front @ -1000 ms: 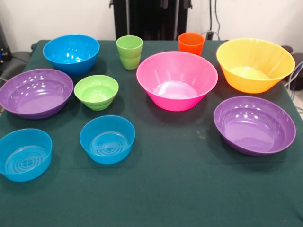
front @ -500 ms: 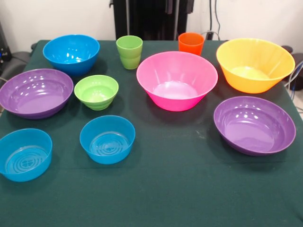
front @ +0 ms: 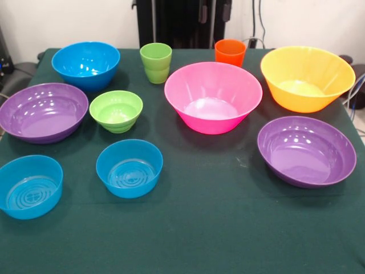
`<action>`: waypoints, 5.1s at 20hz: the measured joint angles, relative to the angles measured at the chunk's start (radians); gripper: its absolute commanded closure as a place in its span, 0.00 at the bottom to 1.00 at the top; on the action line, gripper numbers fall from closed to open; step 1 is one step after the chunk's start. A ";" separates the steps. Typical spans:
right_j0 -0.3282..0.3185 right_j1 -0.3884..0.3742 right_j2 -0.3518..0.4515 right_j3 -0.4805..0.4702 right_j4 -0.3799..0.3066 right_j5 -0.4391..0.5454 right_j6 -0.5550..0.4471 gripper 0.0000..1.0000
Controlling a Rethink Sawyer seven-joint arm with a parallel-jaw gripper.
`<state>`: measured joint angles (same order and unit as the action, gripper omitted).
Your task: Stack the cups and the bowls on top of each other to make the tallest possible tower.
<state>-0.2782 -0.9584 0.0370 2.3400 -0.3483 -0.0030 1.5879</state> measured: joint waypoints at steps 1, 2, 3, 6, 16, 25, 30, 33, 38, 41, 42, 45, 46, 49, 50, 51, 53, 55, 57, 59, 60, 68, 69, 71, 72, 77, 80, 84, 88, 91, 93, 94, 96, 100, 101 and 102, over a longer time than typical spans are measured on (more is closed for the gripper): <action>-0.003 0.005 -0.004 0.000 -0.009 -0.003 0.000 0.00; -0.009 0.013 -0.013 0.000 -0.025 -0.009 0.000 0.00; -0.014 0.018 -0.018 0.001 -0.034 -0.013 0.000 0.00; -0.038 0.031 -0.031 0.002 -0.072 -0.028 0.000 0.00; -0.156 0.076 -0.059 0.003 -0.233 -0.066 0.000 0.00; -0.167 0.156 -0.140 0.003 -0.370 -0.167 0.000 0.00; -0.179 0.185 -0.164 0.002 -0.403 -0.208 0.000 0.00; -0.187 0.208 -0.174 0.002 -0.425 -0.236 0.000 0.00; -0.212 0.226 -0.175 0.002 -0.449 -0.245 0.000 0.00; -0.225 0.234 -0.175 0.002 -0.458 -0.245 0.000 0.00; -0.228 0.236 -0.175 0.002 -0.459 -0.245 0.000 0.00; -0.231 0.244 -0.175 0.000 -0.459 -0.245 0.000 0.00; -0.231 0.247 -0.175 -0.001 -0.459 -0.245 0.000 0.00; -0.231 0.255 -0.175 -0.004 -0.459 -0.245 0.000 0.00; -0.231 0.259 -0.175 -0.006 -0.459 -0.245 0.000 0.00; -0.230 0.261 -0.176 -0.007 -0.458 -0.246 0.000 0.00; -0.228 0.274 -0.182 -0.014 -0.458 -0.257 0.000 0.00; -0.227 0.284 -0.186 -0.018 -0.458 -0.271 0.000 0.00; -0.227 0.297 -0.191 -0.023 -0.458 -0.293 0.000 0.00; -0.225 0.307 -0.198 -0.027 -0.458 -0.314 0.000 0.00; -0.223 0.314 -0.203 -0.031 -0.458 -0.327 0.000 0.00; -0.211 0.348 -0.214 -0.051 -0.458 -0.371 0.000 0.00; -0.211 0.350 -0.214 -0.053 -0.458 -0.371 0.000 0.00; -0.211 0.353 -0.214 -0.057 -0.458 -0.371 0.000 0.00; -0.211 0.355 -0.213 -0.059 -0.458 -0.371 0.000 0.00; -0.210 0.360 -0.213 -0.081 -0.458 -0.371 0.000 0.00; -0.207 0.360 -0.213 -0.092 -0.458 -0.374 0.000 0.00; -0.197 0.360 -0.212 -0.104 -0.458 -0.384 0.000 0.00; -0.196 0.365 -0.212 -0.113 -0.458 -0.384 0.000 0.00; -0.195 0.379 -0.212 -0.121 -0.458 -0.385 0.000 0.00; -0.192 0.391 -0.212 -0.128 -0.458 -0.385 0.000 0.00; -0.192 0.394 -0.212 -0.130 -0.458 -0.385 0.000 0.00; -0.189 0.400 -0.212 -0.133 -0.458 -0.385 0.000 0.00; -0.174 0.411 -0.212 -0.142 -0.458 -0.384 0.000 0.00; -0.164 0.414 -0.212 -0.145 -0.457 -0.385 0.000 0.00; -0.161 0.415 -0.212 -0.145 -0.456 -0.385 0.000 0.00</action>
<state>-0.4392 -0.5436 -0.1753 2.1948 -0.8047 -0.3877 1.5879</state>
